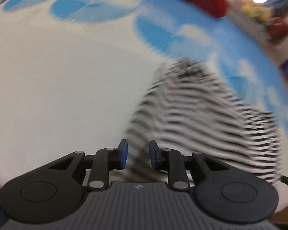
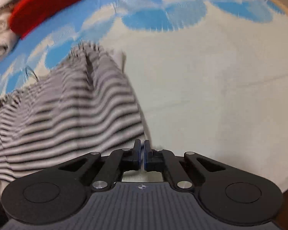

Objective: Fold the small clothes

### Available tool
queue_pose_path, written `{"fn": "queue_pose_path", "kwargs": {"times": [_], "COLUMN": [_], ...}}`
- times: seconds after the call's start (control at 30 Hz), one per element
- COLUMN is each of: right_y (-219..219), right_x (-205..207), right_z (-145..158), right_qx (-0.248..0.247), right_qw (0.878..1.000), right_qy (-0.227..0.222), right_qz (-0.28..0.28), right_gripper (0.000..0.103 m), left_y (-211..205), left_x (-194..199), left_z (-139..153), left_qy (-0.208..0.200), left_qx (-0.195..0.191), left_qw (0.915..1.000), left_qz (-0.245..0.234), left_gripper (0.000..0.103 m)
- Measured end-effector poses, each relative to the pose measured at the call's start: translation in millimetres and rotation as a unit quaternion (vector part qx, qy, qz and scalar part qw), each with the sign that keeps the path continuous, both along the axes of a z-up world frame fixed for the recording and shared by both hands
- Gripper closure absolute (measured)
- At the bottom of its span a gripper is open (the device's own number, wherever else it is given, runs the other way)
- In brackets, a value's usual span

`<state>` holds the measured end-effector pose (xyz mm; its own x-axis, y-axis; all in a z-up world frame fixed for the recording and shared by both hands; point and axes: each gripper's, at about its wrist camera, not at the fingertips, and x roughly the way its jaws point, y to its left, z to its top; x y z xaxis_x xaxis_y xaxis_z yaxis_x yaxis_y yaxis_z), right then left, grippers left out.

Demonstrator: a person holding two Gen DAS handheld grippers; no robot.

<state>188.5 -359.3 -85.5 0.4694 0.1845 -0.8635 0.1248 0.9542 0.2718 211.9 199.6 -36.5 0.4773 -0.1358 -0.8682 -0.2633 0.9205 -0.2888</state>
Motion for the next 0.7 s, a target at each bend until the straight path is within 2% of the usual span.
{"fn": "queue_pose_path", "kwargs": {"times": [0.03,0.1,0.2,0.23,0.27,0.37,0.5,0.6,0.7], "right_y": [-1.7,-2.5,8.7,13.7,17.5,18.6,16.1,19.9,26.1], "right_x": [0.7,4.2,11.0,13.0,14.1,13.3,12.5,22.7,36.3], "right_z": [2.6,2.9,-9.5,-15.0,-19.8,-16.5,3.6,8.7,5.1], "right_qx": [0.010,0.026,0.020,0.004,-0.015,-0.035,-0.033,-0.027,-0.027], "right_qw": [1.000,1.000,1.000,0.999,0.999,0.999,0.999,0.998,0.998], "right_qy": [-0.010,-0.012,0.014,0.029,0.042,0.034,-0.029,-0.056,-0.055], "right_qz": [-0.005,-0.007,0.017,0.027,0.032,0.014,-0.002,0.004,0.005], "right_gripper": [0.089,0.074,0.073,0.073,0.073,0.071,0.069,0.068,0.068], "left_y": [-8.9,-23.1,-40.4,-40.4,-36.9,-22.5,-16.2,-24.7,-34.8], "left_x": [4.2,10.8,16.4,18.7,20.6,23.2,17.9,24.7,45.1], "left_z": [1.0,-5.8,-33.6,-40.3,-41.1,-28.9,-2.6,7.0,11.7], "left_qy": [-0.006,0.011,0.098,0.120,0.123,0.097,0.017,-0.013,-0.029], "left_qx": [-0.008,-0.012,0.027,0.034,0.026,0.002,-0.019,-0.011,0.018], "left_qw": [0.9998,0.9984,0.9913,0.9890,0.9897,0.9949,0.9996,0.9997,0.9994], "left_qz": [-0.018,-0.054,-0.083,-0.079,-0.068,-0.028,0.008,0.016,0.003], "left_gripper": [0.078,0.073,0.068,0.067,0.067,0.066,0.064,0.064,0.064]}}
